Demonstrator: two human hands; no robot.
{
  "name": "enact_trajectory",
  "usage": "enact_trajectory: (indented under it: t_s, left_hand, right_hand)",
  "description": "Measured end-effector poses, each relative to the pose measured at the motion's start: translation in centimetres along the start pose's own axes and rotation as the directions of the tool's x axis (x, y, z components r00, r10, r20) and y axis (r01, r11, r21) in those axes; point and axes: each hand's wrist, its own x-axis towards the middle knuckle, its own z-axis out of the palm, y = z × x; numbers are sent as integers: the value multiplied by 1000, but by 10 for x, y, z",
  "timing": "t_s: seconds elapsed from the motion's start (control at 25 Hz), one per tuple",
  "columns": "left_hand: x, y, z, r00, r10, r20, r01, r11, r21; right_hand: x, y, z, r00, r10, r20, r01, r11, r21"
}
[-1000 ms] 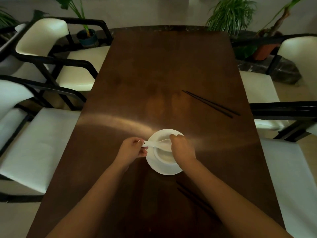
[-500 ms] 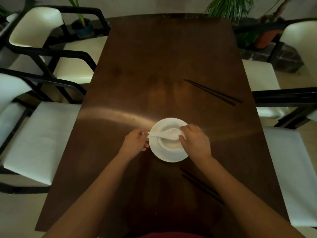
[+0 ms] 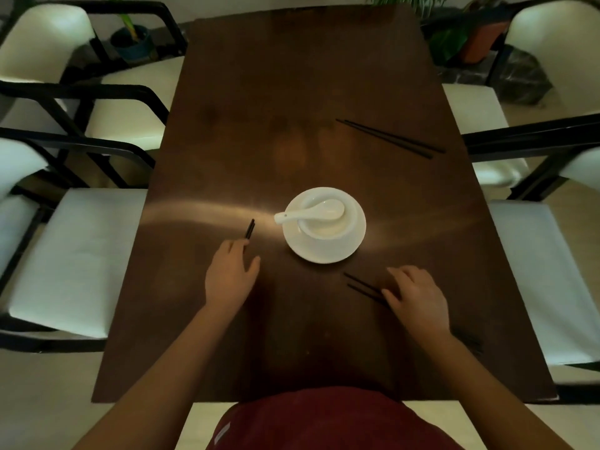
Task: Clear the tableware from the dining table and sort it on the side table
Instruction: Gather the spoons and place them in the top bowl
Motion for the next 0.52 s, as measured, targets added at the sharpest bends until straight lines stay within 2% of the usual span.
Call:
enact_trajectory:
  t_s: [0.12, 0.28, 0.4, 0.52]
  left_hand:
    - [-24, -35, 7, 995, -62, 80, 42, 971, 236]
    - [-29, -54, 14, 970, -186, 156, 127, 936, 329]
    - [-27, -53, 19, 976, -151, 156, 96, 944, 317]
    - [-23, -49, 21, 972, -181, 151, 146, 965, 219]
  right_hand:
    - [-24, 15, 9, 992, 56, 110, -44, 993, -110]
    - [-36, 22, 12, 969, 165, 186, -133, 976, -171]
    - [-37, 20, 10, 974, 165, 153, -146, 981, -127]
    - [-38, 17, 8, 984, 129, 127, -112, 985, -133]
